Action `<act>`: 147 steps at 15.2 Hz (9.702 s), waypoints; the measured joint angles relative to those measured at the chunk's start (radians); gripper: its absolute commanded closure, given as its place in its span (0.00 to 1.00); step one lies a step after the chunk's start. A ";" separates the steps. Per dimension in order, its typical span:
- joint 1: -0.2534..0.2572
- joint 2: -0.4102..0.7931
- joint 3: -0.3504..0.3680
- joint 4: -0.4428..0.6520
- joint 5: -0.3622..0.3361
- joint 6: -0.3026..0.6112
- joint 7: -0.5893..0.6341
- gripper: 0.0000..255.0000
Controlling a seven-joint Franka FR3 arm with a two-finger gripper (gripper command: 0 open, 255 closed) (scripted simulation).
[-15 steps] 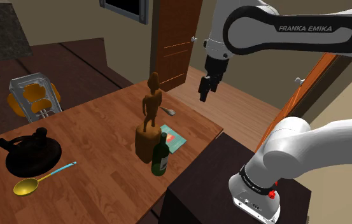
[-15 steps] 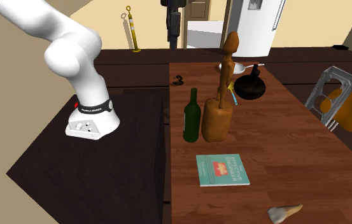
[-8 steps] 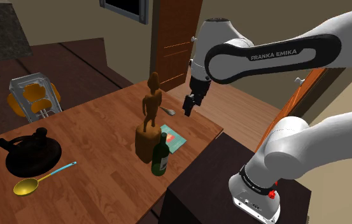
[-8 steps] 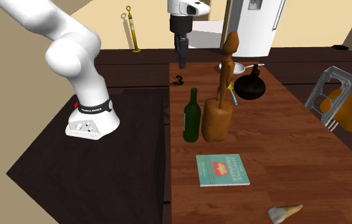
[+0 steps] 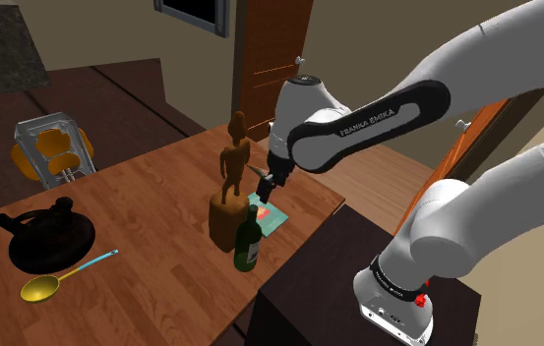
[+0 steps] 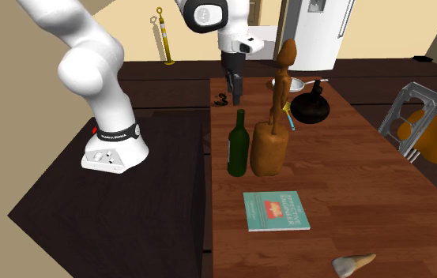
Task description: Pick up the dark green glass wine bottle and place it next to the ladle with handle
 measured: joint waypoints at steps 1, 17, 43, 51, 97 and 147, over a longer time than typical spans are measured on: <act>0.003 0.043 0.010 -0.004 0.000 0.053 0.010 0.00; -0.008 0.381 0.055 0.027 -0.092 0.397 0.114 0.00; 0.007 0.213 0.052 0.045 -0.018 0.215 0.060 1.00; 0.018 0.105 0.044 0.075 0.004 0.077 0.046 1.00; 0.017 -0.120 -0.002 0.534 0.001 -0.606 0.031 1.00; 0.311 1.195 0.142 1.617 -0.337 -0.419 0.502 1.00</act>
